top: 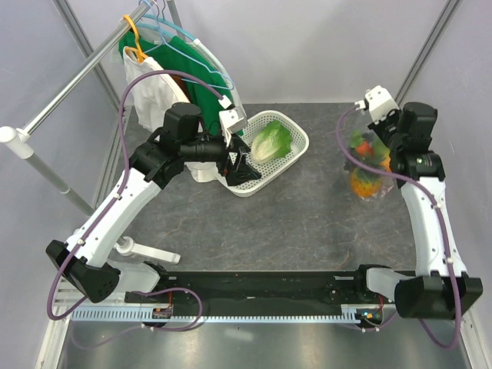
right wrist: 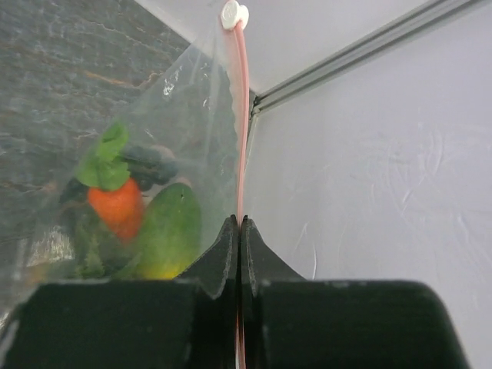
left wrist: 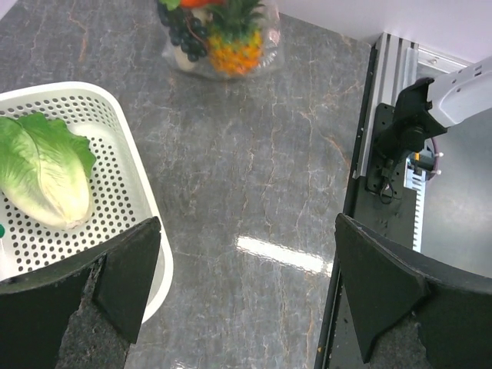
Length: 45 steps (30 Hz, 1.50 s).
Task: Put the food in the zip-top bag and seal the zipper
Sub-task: Place the zipper food storage bag at the center of the board.
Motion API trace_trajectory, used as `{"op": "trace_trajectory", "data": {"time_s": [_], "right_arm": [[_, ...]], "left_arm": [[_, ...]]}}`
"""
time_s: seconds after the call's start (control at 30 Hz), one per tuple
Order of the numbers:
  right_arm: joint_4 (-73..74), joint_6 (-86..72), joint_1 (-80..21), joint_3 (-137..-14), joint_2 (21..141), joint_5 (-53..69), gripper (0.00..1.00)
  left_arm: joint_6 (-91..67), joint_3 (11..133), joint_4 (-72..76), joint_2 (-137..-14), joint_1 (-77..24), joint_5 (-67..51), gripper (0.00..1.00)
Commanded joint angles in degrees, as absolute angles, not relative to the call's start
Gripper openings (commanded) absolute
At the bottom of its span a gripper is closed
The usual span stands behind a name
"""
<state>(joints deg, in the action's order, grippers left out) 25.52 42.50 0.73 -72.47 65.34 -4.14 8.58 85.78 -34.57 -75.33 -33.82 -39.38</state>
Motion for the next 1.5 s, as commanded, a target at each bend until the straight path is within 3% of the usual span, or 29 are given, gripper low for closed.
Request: {"op": "trace_trajectory", "data": {"time_s": [0.0,0.23,0.57,0.83,1.17,1.47], "right_arm": [[17.31,46.66,6.85,-80.93,71.00,11.15,0.00],[20.11,52.03,9.14,-81.92,74.88,21.51,0.00],[32.32,58.26,6.60,-54.52,59.00,28.28,0.00],[49.04,63.90,0.62,-46.33,49.32,32.43,0.00],[42.72,52.83,-12.29,-44.29,51.85,29.62,0.00],[53.85,55.80,-21.97,-44.91,50.19,27.95,0.00]], "left_arm": [[6.33,87.36,-31.90,-75.15,-32.96,-40.61,1.00],[6.33,86.66,-31.73,-75.06,-31.47,-40.61,1.00],[6.59,85.34,-31.73,-74.62,-30.41,-40.52,1.00],[5.01,85.25,-32.96,-75.76,-29.44,-41.13,1.00],[5.44,84.29,-34.19,-77.08,-28.30,-40.70,1.00],[12.03,89.03,-48.85,-83.05,-28.30,-38.41,1.00]]}}
